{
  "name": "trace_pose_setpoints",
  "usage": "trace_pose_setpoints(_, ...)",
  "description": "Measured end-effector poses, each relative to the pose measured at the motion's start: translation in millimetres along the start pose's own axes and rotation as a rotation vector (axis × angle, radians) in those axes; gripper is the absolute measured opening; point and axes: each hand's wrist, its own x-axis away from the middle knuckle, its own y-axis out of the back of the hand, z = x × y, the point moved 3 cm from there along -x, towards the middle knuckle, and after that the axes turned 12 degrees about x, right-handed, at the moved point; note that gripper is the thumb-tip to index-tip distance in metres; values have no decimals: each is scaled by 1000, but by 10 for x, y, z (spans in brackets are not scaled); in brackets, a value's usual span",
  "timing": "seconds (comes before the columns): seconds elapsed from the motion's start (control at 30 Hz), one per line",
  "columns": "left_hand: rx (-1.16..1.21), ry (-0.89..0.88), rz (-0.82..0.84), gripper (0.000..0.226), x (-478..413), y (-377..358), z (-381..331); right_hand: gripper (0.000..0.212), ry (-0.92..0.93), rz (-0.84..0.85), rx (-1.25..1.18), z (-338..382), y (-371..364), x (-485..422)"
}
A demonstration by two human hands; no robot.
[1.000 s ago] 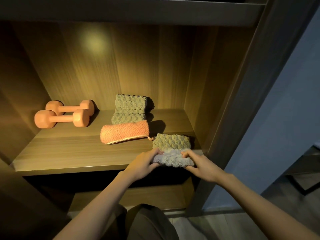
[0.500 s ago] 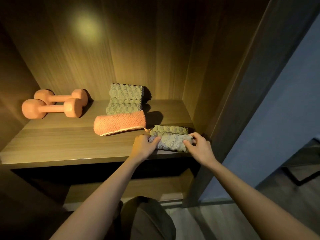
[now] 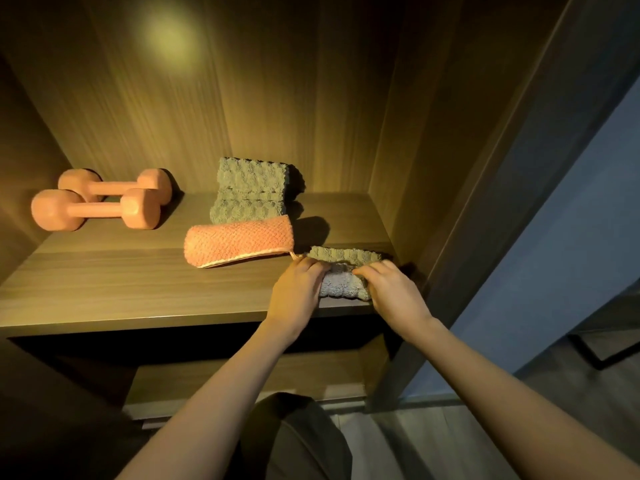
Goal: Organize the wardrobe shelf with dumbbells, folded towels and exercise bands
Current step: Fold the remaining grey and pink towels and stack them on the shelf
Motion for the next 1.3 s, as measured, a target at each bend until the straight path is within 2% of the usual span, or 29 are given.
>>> trace_pose_setpoints(0.1, 172, 1, 130, 38, 59, 54, 122, 48, 53, 91, -50, -60, -10, 86)
trace_pose_setpoints(0.17, 146, -49, 270, 52, 85, 110, 177, 60, 125, 146, -5, -82, 6, 147)
trace_pose_setpoints(0.23, 126, -97, 333, 57, 107, 155, 204, 62, 157, 170, -13, -111, 23, 180)
trace_pose_setpoints(0.33, 182, -120, 289, 42, 145, 191, 175, 43, 106, 194, -152, -156, 54, 178)
trace_pose_setpoints(0.4, 254, -71, 240, 33, 143, 197, 163, 33, 49, 258, -217, -175, 69, 153)
trace_pose_setpoints(0.47, 355, 83, 189, 33, 99, 194, 160, 26, -16, 304, -308, -181, 71, 100)
trace_pose_setpoints(0.57, 399, 384, 140, 53, -38, 154, 174, 27, -126, 351, -448, -152, 86, -40)
trace_pose_setpoints(0.67, 344, 513, 88, 50, -146, 97, 158, 35, -277, 425, -389, -183, 0, -157)
trace_pose_setpoints(0.77, 300, 551, 44, 43, -176, 29, 192, 44, -301, 477, -276, -190, -12, -249)
trace_pose_setpoints(0.93, 251, 609, 10, 35, -154, 27, 183, 60, -401, 574, -430, -248, 18, -373)
trace_pose_setpoints(1.03, 222, 626, 118, 38, -198, 26, 188, 52, -455, 576, -475, -260, -14, -369)
trace_pose_setpoints(1.13, 284, 590, 200, 30, -216, 62, 170, 41, -426, 552, -499, -246, 30, -332)
trace_pose_setpoints(1.23, 355, 581, 190, 28, -197, 172, 182, 21, -364, 532, -615, -210, 188, -304)
trace_pose_setpoints(1.3, 496, 628, 131, 30, -210, 292, 192, 15, -358, 492, -757, -170, 328, -323)
